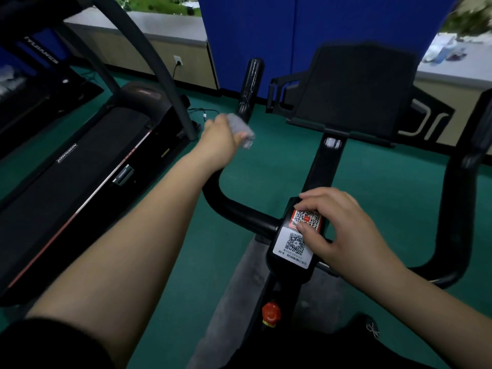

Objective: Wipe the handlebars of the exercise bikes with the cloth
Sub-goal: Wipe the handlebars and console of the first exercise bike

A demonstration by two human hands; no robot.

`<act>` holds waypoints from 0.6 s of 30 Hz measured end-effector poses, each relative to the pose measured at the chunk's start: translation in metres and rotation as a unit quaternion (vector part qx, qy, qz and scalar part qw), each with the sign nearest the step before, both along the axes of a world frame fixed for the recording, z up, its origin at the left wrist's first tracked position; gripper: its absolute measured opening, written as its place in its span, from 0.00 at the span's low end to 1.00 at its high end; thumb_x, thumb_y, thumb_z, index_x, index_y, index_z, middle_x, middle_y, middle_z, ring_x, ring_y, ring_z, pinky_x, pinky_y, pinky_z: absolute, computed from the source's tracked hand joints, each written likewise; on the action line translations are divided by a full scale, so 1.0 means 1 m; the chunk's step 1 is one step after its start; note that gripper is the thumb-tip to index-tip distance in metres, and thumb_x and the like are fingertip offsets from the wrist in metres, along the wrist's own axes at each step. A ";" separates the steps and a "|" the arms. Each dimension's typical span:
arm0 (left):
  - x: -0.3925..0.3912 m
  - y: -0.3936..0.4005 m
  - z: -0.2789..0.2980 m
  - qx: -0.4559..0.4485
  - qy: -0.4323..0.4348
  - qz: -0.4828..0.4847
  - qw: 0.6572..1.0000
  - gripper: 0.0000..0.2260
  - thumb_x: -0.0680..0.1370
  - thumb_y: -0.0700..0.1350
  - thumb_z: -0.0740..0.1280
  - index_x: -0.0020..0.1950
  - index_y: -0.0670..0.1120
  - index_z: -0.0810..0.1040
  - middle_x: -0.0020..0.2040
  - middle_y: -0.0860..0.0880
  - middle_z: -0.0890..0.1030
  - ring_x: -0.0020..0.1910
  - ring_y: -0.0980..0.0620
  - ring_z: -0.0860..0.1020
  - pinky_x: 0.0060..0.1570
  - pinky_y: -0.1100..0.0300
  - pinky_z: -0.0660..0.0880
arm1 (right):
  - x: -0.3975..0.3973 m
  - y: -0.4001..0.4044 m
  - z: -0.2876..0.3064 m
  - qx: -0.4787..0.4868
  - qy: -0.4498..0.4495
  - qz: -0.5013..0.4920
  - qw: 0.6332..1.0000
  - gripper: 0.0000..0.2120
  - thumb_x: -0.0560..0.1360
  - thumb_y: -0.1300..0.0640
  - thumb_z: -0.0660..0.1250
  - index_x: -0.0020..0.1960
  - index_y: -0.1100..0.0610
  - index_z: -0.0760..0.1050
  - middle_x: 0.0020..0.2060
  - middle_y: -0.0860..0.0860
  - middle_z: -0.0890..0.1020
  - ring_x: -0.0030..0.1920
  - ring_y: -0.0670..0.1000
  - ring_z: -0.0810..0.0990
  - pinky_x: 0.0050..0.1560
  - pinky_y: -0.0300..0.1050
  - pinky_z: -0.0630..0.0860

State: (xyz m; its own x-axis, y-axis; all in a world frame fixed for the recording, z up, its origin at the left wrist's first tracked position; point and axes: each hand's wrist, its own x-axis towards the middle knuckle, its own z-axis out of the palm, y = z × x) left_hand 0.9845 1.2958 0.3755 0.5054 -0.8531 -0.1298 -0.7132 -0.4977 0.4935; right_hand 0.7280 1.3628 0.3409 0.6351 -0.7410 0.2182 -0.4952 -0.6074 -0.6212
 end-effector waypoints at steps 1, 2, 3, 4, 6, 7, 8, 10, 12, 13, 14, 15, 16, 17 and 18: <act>0.001 0.014 -0.003 0.018 -0.009 0.015 1.000 0.26 0.78 0.49 0.64 0.71 0.39 0.61 0.68 0.36 0.64 0.65 0.38 0.68 0.63 0.50 0.67 | 0.000 0.000 0.000 0.002 -0.001 -0.001 1.000 0.15 0.72 0.44 0.61 0.55 0.48 0.76 0.56 0.40 0.75 0.58 0.40 0.69 0.61 0.23 0.57; 0.003 0.029 -0.007 0.039 -0.021 0.028 0.999 0.25 0.77 0.47 0.64 0.70 0.39 0.61 0.68 0.37 0.65 0.65 0.38 0.68 0.62 0.50 0.67 | 0.000 0.000 0.000 0.005 -0.003 -0.001 1.000 0.15 0.72 0.44 0.61 0.55 0.48 0.76 0.56 0.40 0.75 0.58 0.40 0.70 0.61 0.23 0.57; 0.005 0.044 -0.011 0.055 -0.028 0.037 0.997 0.24 0.77 0.47 0.65 0.68 0.38 0.62 0.67 0.37 0.66 0.65 0.38 0.68 0.61 0.49 0.67 | 0.000 0.000 0.000 0.007 -0.004 -0.002 1.000 0.15 0.72 0.44 0.61 0.55 0.48 0.77 0.56 0.40 0.75 0.58 0.40 0.70 0.61 0.23 0.57; 0.006 0.056 -0.016 0.059 -0.030 0.042 0.997 0.23 0.77 0.48 0.65 0.67 0.38 0.63 0.66 0.37 0.66 0.64 0.38 0.68 0.60 0.49 0.68 | 0.000 0.000 0.000 0.007 -0.004 -0.005 1.000 0.16 0.72 0.44 0.61 0.55 0.49 0.77 0.56 0.40 0.75 0.58 0.41 0.70 0.61 0.24 0.57; 0.002 0.062 -0.016 0.058 -0.038 0.061 0.996 0.24 0.77 0.50 0.64 0.66 0.38 0.64 0.66 0.37 0.66 0.63 0.37 0.69 0.59 0.48 0.68 | 0.001 0.000 0.000 0.004 -0.001 -0.010 1.000 0.16 0.71 0.43 0.62 0.55 0.49 0.77 0.56 0.41 0.76 0.59 0.42 0.71 0.62 0.26 0.58; -0.002 0.055 -0.012 0.067 -0.054 0.065 0.994 0.24 0.77 0.50 0.64 0.66 0.37 0.64 0.66 0.37 0.66 0.64 0.38 0.68 0.59 0.48 0.68 | 0.002 0.001 0.000 0.002 0.002 -0.010 1.000 0.17 0.71 0.44 0.62 0.56 0.49 0.77 0.56 0.41 0.76 0.59 0.43 0.71 0.62 0.26 0.58; -0.003 0.041 -0.009 0.070 -0.069 0.061 0.993 0.23 0.78 0.49 0.64 0.67 0.37 0.64 0.67 0.37 0.66 0.65 0.38 0.68 0.60 0.49 0.68 | 0.002 0.001 0.000 0.001 0.004 -0.010 1.000 0.17 0.71 0.44 0.63 0.56 0.49 0.77 0.56 0.41 0.76 0.59 0.43 0.72 0.62 0.26 0.58; -0.004 0.005 -0.004 0.024 -0.067 0.026 0.997 0.23 0.77 0.50 0.63 0.65 0.36 0.64 0.66 0.36 0.67 0.64 0.37 0.69 0.59 0.50 0.68 | 0.003 0.001 0.001 -0.001 0.007 -0.011 1.000 0.17 0.71 0.44 0.63 0.56 0.50 0.78 0.55 0.42 0.76 0.59 0.44 0.72 0.63 0.26 0.58; -0.002 -0.028 -0.001 -0.019 -0.039 -0.003 0.999 0.25 0.77 0.52 0.63 0.65 0.36 0.65 0.65 0.35 0.68 0.63 0.37 0.70 0.59 0.49 0.68 | 0.003 0.001 0.002 -0.005 0.011 -0.012 1.000 0.17 0.71 0.44 0.63 0.57 0.50 0.78 0.55 0.42 0.76 0.58 0.43 0.72 0.62 0.25 0.57; 0.001 -0.039 -0.001 -0.033 -0.022 0.002 0.999 0.25 0.76 0.52 0.64 0.65 0.36 0.65 0.65 0.36 0.68 0.63 0.37 0.69 0.60 0.49 0.68 | 0.003 0.001 0.002 -0.003 0.011 -0.014 1.000 0.18 0.71 0.44 0.63 0.57 0.50 0.78 0.55 0.41 0.76 0.58 0.43 0.71 0.62 0.24 0.57; 0.003 -0.046 -0.002 -0.044 -0.002 0.010 0.999 0.26 0.76 0.52 0.65 0.66 0.36 0.65 0.66 0.37 0.68 0.64 0.38 0.69 0.61 0.49 0.68 | 0.002 0.001 0.002 -0.001 0.010 -0.016 1.000 0.18 0.71 0.44 0.64 0.58 0.49 0.78 0.55 0.41 0.76 0.59 0.42 0.71 0.62 0.23 0.57; 0.004 -0.048 -0.005 -0.057 0.012 0.014 0.998 0.25 0.76 0.51 0.65 0.66 0.37 0.66 0.66 0.38 0.69 0.64 0.39 0.70 0.61 0.49 0.69 | 0.001 0.000 0.002 0.004 0.010 -0.018 1.000 0.18 0.71 0.44 0.65 0.59 0.49 0.78 0.55 0.40 0.75 0.59 0.41 0.70 0.61 0.23 0.57; 0.004 -0.043 -0.009 -0.069 0.008 0.011 0.998 0.24 0.76 0.51 0.65 0.66 0.37 0.66 0.65 0.38 0.69 0.63 0.39 0.70 0.61 0.50 0.69 | 0.001 0.000 0.002 0.009 0.009 -0.019 1.000 0.18 0.71 0.44 0.66 0.59 0.49 0.78 0.55 0.39 0.75 0.59 0.40 0.69 0.61 0.22 0.57; 0.004 -0.033 -0.013 -0.075 -0.009 0.011 0.997 0.23 0.77 0.50 0.65 0.66 0.38 0.66 0.65 0.38 0.70 0.63 0.39 0.70 0.61 0.50 0.68 | 0.001 0.000 0.002 0.011 0.009 -0.020 1.000 0.19 0.71 0.44 0.65 0.60 0.48 0.78 0.55 0.39 0.75 0.59 0.39 0.68 0.61 0.22 0.57; 0.004 -0.024 -0.018 -0.078 -0.031 0.017 0.996 0.23 0.77 0.50 0.64 0.66 0.38 0.66 0.64 0.38 0.69 0.63 0.39 0.70 0.61 0.49 0.68 | 0.001 0.001 0.002 0.012 0.009 -0.020 1.000 0.20 0.71 0.43 0.64 0.60 0.48 0.78 0.55 0.38 0.75 0.59 0.38 0.68 0.60 0.21 0.57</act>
State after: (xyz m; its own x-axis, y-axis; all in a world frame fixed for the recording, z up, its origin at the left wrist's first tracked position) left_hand 0.9889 1.2722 0.3570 0.5378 -0.8424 0.0349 -0.7288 -0.4437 0.5215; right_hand 0.7290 1.3637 0.3429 0.6081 -0.7713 0.1880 -0.5311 -0.5713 -0.6257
